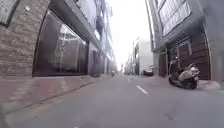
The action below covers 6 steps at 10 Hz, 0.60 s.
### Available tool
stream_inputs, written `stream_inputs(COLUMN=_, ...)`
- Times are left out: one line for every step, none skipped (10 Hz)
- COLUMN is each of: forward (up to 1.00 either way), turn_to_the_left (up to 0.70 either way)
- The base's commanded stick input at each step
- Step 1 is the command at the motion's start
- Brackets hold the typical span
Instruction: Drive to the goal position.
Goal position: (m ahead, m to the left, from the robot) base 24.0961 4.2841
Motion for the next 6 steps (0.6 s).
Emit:
stream_inputs(forward=1.00, turn_to_the_left=0.00)
stream_inputs(forward=1.00, turn_to_the_left=0.00)
stream_inputs(forward=1.00, turn_to_the_left=0.00)
stream_inputs(forward=1.00, turn_to_the_left=0.00)
stream_inputs(forward=1.00, turn_to_the_left=0.00)
stream_inputs(forward=1.00, turn_to_the_left=0.00)
